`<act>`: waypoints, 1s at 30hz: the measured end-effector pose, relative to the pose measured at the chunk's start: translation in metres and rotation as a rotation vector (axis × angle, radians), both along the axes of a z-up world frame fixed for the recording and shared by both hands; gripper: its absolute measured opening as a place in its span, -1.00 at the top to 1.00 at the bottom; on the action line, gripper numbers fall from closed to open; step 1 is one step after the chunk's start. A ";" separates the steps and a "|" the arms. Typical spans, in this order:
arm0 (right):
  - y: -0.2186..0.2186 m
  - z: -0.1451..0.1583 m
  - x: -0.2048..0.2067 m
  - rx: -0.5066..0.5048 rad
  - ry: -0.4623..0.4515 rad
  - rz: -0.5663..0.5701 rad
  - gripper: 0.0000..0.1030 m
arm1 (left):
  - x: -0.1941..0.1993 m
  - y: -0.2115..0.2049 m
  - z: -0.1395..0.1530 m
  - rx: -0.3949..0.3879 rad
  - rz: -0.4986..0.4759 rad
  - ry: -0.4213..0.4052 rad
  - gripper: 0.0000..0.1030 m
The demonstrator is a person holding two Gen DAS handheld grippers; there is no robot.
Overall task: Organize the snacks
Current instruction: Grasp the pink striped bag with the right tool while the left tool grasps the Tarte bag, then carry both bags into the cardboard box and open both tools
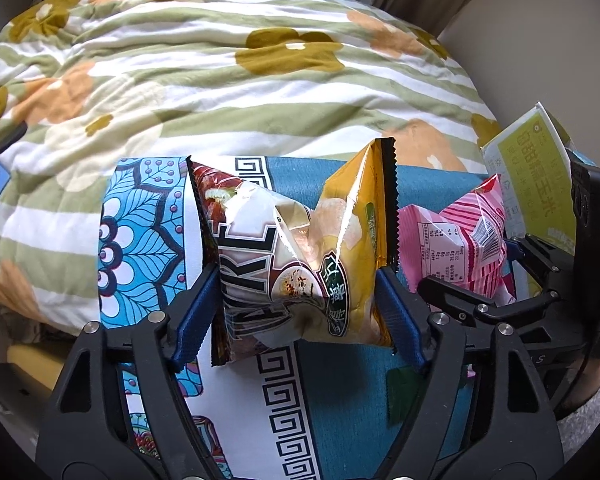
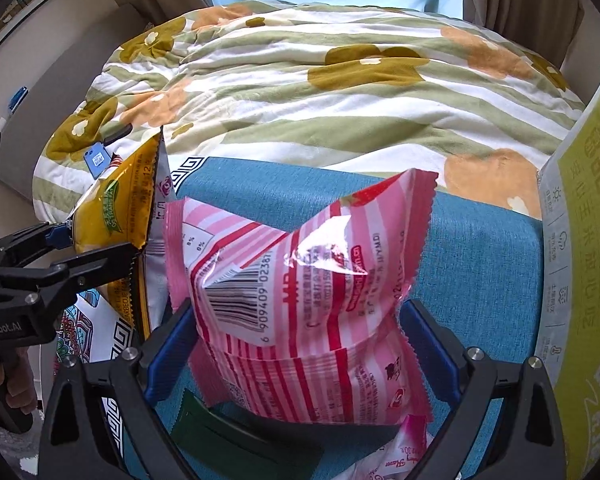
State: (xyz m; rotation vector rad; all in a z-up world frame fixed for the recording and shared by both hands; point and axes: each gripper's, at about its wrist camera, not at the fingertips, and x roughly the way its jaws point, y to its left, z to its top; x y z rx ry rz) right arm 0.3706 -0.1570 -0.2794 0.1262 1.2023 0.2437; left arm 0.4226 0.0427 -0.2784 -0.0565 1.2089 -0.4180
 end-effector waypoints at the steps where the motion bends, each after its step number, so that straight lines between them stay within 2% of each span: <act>1: 0.000 0.000 0.000 0.002 0.001 -0.001 -0.89 | -0.001 0.001 0.001 0.001 0.003 -0.002 -0.43; 4: 0.000 -0.002 0.001 0.005 0.001 -0.002 -0.86 | -0.005 0.006 0.004 0.009 0.013 0.000 -0.43; 6: 0.001 -0.001 0.000 -0.003 -0.008 0.002 -0.70 | -0.007 0.009 0.006 0.004 0.020 0.000 -0.42; 12: 0.004 0.008 -0.007 -0.006 -0.031 -0.004 -0.47 | -0.015 0.015 0.017 -0.003 0.039 -0.016 -0.41; 24: 0.014 0.065 -0.036 -0.023 -0.139 -0.048 -0.43 | -0.047 0.035 0.078 0.029 0.046 -0.119 -0.41; 30: 0.019 0.100 -0.059 -0.005 -0.187 -0.096 -0.43 | -0.067 0.048 0.117 0.017 0.052 -0.168 -0.41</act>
